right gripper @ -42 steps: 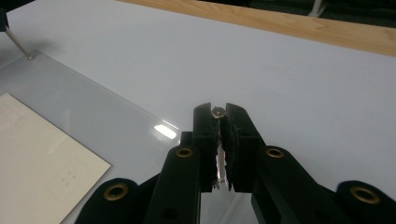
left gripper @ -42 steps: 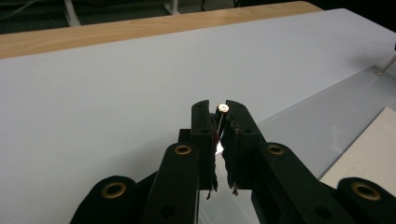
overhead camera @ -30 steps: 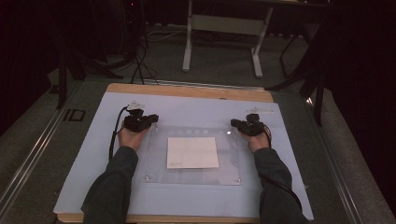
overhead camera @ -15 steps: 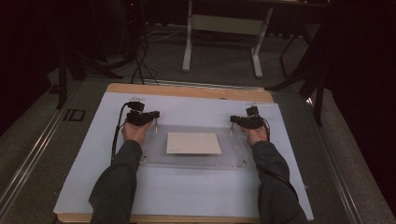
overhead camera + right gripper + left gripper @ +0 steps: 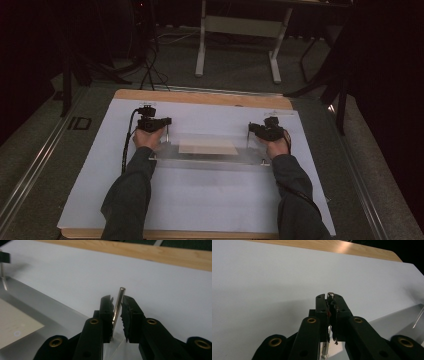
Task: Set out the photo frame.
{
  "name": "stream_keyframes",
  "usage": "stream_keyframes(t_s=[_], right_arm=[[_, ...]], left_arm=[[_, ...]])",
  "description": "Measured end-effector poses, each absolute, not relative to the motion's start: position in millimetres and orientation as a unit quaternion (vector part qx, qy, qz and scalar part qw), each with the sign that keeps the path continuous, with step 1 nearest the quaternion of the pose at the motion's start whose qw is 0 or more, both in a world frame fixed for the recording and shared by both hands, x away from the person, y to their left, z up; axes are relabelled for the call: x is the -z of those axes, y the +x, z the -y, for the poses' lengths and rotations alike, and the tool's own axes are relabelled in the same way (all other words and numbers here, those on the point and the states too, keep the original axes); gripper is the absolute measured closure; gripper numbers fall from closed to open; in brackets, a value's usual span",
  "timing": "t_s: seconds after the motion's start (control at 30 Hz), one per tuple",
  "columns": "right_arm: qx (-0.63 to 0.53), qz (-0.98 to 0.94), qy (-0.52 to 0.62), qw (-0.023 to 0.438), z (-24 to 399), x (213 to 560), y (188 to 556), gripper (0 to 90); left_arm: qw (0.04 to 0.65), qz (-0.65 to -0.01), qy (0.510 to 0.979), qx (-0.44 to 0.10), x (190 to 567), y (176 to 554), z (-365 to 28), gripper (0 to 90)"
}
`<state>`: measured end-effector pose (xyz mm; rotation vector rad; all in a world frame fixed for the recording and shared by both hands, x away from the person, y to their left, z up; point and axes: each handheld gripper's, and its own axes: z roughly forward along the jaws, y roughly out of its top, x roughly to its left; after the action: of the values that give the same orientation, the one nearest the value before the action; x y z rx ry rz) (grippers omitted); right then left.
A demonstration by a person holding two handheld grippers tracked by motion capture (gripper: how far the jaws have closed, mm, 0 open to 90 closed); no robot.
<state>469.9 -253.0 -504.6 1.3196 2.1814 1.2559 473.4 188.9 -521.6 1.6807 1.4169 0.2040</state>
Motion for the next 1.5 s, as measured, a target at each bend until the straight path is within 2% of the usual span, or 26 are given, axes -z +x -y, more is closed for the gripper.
stream_keyframes(t_s=[0.43,0.9,1.1,1.33,1.5], right_arm=[[-0.439,-0.773,0.417,0.187,262.4,503.2,434.2,74.3],[-0.427,-0.793,0.384,0.202,281.7,513.8,402.2,67.0],[-0.418,-0.808,0.366,0.195,286.2,515.6,396.3,65.1],[-0.434,-0.818,0.325,0.193,280.8,515.4,393.1,57.2],[-0.452,-0.816,0.301,0.195,277.5,512.5,392.1,55.0]], left_arm=[[0.453,-0.577,0.675,-0.076,522.1,474.4,-189.3,84.9],[0.451,-0.578,0.676,-0.071,522.1,475.6,-189.8,84.8],[0.453,-0.58,0.673,-0.069,522.4,476.1,-190.0,84.7],[0.449,-0.58,0.676,-0.067,521.6,477.4,-189.8,84.7],[0.447,-0.582,0.676,-0.064,521.4,478.3,-189.8,84.7]])
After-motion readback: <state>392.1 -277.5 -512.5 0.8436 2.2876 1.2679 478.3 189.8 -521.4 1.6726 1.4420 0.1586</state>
